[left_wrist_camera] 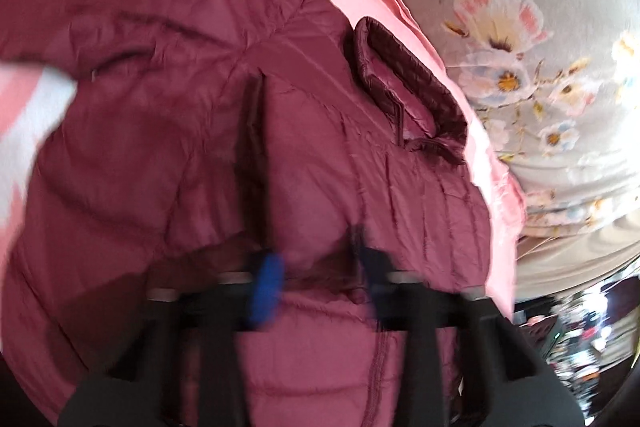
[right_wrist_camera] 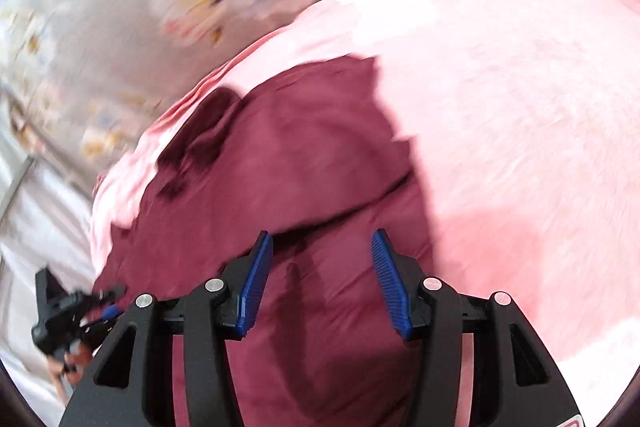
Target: Fold large clothes
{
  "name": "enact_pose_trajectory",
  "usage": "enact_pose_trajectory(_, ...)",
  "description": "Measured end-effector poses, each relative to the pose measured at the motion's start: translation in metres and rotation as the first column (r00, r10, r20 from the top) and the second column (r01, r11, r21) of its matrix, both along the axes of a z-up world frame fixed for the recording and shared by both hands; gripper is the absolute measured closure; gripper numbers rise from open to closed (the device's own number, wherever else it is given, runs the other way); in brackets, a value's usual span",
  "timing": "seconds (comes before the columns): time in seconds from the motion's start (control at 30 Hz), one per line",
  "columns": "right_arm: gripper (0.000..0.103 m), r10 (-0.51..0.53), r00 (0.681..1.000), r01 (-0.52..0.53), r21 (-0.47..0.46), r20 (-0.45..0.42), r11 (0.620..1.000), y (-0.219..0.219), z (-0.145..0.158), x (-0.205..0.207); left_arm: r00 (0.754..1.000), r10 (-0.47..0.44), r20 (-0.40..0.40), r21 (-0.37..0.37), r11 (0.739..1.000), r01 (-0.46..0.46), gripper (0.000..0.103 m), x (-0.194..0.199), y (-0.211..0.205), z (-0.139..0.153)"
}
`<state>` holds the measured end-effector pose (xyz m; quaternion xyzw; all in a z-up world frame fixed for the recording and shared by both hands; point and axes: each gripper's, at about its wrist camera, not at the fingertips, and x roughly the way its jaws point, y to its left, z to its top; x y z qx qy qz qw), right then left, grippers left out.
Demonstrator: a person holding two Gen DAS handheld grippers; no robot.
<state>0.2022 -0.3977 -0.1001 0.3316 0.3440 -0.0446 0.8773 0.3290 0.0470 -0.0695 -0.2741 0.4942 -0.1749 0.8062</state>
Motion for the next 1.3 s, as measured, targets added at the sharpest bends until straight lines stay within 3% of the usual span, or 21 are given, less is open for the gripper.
enact_pose_trajectory(0.07, 0.052, -0.016, 1.000, 0.016, 0.021, 0.004, 1.000, -0.010, -0.002, 0.007, 0.999, 0.018, 0.039, 0.051, 0.998, -0.020, 0.093, 0.003, 0.006, 0.010)
enact_pose_trajectory(0.2, 0.057, -0.022, 1.000, 0.019, 0.091, 0.022, 0.996, -0.013, -0.007, 0.024, 0.995, 0.052, 0.085, 0.112, 0.992, -0.061, 0.094, 0.006, 0.023, 0.023)
enact_pose_trajectory(0.23, 0.059, -0.028, 0.999, 0.021, 0.158, 0.039, 0.987, -0.016, -0.010, 0.032, 0.994, 0.060, 0.090, 0.130, 0.989, -0.071, 0.094, 0.007, 0.026, 0.023)
enact_pose_trajectory(0.33, 0.079, -0.075, 0.994, 0.055, 0.218, 0.085, 0.974, -0.023, -0.008, 0.032, 0.994, 0.067, 0.081, 0.177, 0.981, -0.080, 0.094, 0.009, 0.030, 0.014)
enact_pose_trajectory(0.37, 0.091, -0.097, 0.989, 0.070, 0.230, 0.108, 0.971, -0.025, -0.006, 0.027, 0.995, 0.066, 0.071, 0.181, 0.980, -0.077, 0.094, 0.009, 0.030, 0.010)
enact_pose_trajectory(0.47, 0.100, -0.159, 0.974, 0.117, 0.248, 0.160, 0.962, -0.028, 0.000, 0.012, 0.997, 0.063, 0.054, 0.205, 0.976, -0.073, 0.094, 0.005, 0.031, -0.003)
enact_pose_trajectory(0.53, 0.102, -0.182, 0.974, 0.153, 0.203, 0.135, 0.967, -0.027, -0.002, 0.008, 0.998, 0.052, 0.046, 0.221, 0.973, -0.061, 0.094, 0.003, 0.027, -0.012)
enact_pose_trajectory(0.63, 0.103, -0.154, 0.988, 0.155, 0.020, -0.027, 0.988, -0.013, -0.016, 0.027, 0.998, 0.044, 0.053, 0.249, 0.967, -0.056, 0.094, 0.000, 0.023, -0.021)
enact_pose_trajectory(0.7, 0.103, -0.142, 0.988, 0.137, -0.073, -0.058, 0.988, -0.003, -0.016, 0.033, 0.997, 0.034, 0.076, 0.280, 0.959, -0.054, 0.094, -0.001, 0.020, -0.022)
enact_pose_trajectory(0.8, 0.103, -0.126, 0.985, 0.095, -0.247, -0.114, 0.964, 0.016, -0.004, 0.043, 0.994, 0.022, 0.105, 0.332, 0.942, -0.056, 0.094, -0.003, 0.014, -0.021)
enact_pose_trajectory(0.9, 0.101, -0.111, 0.985, 0.047, -0.402, -0.136, 0.915, 0.038, 0.016, 0.032, 0.990, 0.007, 0.143, 0.395, 0.916, -0.064, 0.087, -0.010, 0.009, -0.014)
enact_pose_trajectory(0.97, 0.099, -0.107, 0.988, 0.043, -0.456, -0.114, 0.889, 0.043, 0.028, 0.016, 0.983, 0.019, 0.182, 0.437, 0.894, -0.098, 0.065, -0.021, 0.014, -0.001)
enact_pose_trajectory(1.0, 0.097, -0.101, 0.991, 0.045, -0.474, -0.093, 0.879, 0.045, 0.038, 0.010, 0.972, 0.035, 0.232, 0.471, 0.870, -0.144, 0.059, -0.029, 0.018, 0.011)
enact_pose_trajectory(1.03, 0.096, -0.093, 0.993, 0.048, -0.477, -0.072, 0.878, 0.045, 0.047, 0.007, 0.960, 0.042, 0.276, 0.491, 0.853, -0.178, 0.047, -0.036, 0.021, 0.023)
enact_pose_trajectory(1.13, 0.096, -0.068, 0.997, 0.047, -0.460, -0.028, 0.887, 0.044, 0.067, 0.015, 0.923, 0.037, 0.383, 0.515, 0.821, -0.247, 0.044, -0.045, 0.021, 0.059)
enact_pose_trajectory(1.23, 0.096, -0.029, 1.000, 0.025, -0.473, -0.001, 0.881, 0.053, 0.079, 0.040, 0.914, 0.022, 0.405, 0.489, 0.839, -0.238, 0.045, -0.031, 0.005, 0.079)
enact_pose_trajectory(1.3, 0.097, -0.016, 1.000, 0.001, -0.488, -0.027, 0.873, 0.056, 0.072, 0.060, 0.925, 0.006, 0.381, 0.492, 0.845, -0.208, 0.045, -0.015, -0.011, 0.074)
